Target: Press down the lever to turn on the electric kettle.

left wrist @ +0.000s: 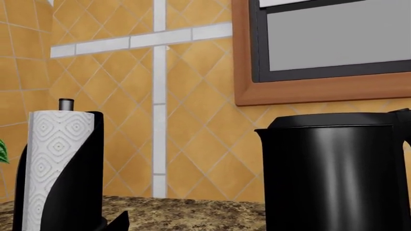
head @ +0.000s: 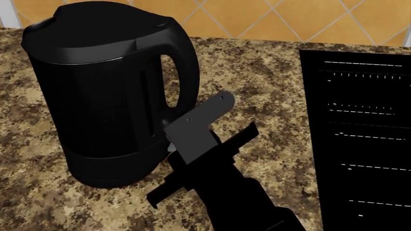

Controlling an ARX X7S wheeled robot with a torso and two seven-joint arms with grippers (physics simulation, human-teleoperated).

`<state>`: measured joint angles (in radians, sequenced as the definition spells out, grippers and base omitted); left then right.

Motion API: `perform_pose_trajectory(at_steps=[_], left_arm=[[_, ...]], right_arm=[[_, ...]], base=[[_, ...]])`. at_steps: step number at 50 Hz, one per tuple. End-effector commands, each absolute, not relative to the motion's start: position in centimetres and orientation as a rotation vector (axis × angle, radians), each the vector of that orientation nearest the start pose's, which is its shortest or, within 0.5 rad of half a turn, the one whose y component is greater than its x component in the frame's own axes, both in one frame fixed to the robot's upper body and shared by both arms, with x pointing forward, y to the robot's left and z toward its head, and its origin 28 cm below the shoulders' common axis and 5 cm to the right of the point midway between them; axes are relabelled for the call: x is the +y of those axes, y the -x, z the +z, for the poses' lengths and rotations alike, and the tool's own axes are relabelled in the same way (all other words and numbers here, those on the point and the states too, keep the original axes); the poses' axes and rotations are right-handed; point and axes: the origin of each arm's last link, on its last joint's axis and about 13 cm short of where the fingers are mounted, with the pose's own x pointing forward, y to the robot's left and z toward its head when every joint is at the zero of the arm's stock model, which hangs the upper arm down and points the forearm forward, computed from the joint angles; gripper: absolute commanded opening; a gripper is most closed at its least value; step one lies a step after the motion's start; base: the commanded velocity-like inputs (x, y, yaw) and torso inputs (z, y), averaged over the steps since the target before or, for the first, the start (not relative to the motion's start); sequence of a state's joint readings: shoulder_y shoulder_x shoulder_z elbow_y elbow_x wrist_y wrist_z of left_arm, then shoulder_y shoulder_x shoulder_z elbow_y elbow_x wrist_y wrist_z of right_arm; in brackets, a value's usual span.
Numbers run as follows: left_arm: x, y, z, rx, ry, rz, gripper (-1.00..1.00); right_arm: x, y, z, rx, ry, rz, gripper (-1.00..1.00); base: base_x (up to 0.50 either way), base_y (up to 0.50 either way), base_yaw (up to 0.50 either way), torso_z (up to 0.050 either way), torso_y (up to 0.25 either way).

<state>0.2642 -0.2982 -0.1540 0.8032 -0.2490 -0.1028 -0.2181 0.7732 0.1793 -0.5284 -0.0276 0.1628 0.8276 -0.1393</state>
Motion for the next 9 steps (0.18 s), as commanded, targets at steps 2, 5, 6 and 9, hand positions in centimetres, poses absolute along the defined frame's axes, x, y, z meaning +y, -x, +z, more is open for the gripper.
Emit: perform_pose_trajectory(at_steps=[2,5,6,9], left_arm=[[25.7,-14.2,13.9,-0.454,-0.048,0.133,1.00],[25.7,-14.2,13.8,-0.453,-0.047,0.131,1.00],[25.7,-14.2,13.8,-0.453,-0.047,0.132,1.00],[25.7,-14.3,13.8,-0.452,-0.048,0.130,1.00]], right_arm=[[-7.6,-32.1,6.5,0.502,0.367,0.461,-1.00],[-7.7,-32.0,6.1,0.506,0.360,0.462,-1.00],[-7.6,-31.9,5.9,0.509,0.353,0.468,-1.00],[-7.6,-31.8,4.8,0.510,0.311,0.480,-1.00]], base=[[0.00,0.00,0.00,-0.008,0.000],[0.00,0.00,0.00,0.000,0.000],[0.00,0.00,0.00,0.000,0.000],[0.00,0.00,0.00,0.000,0.000]])
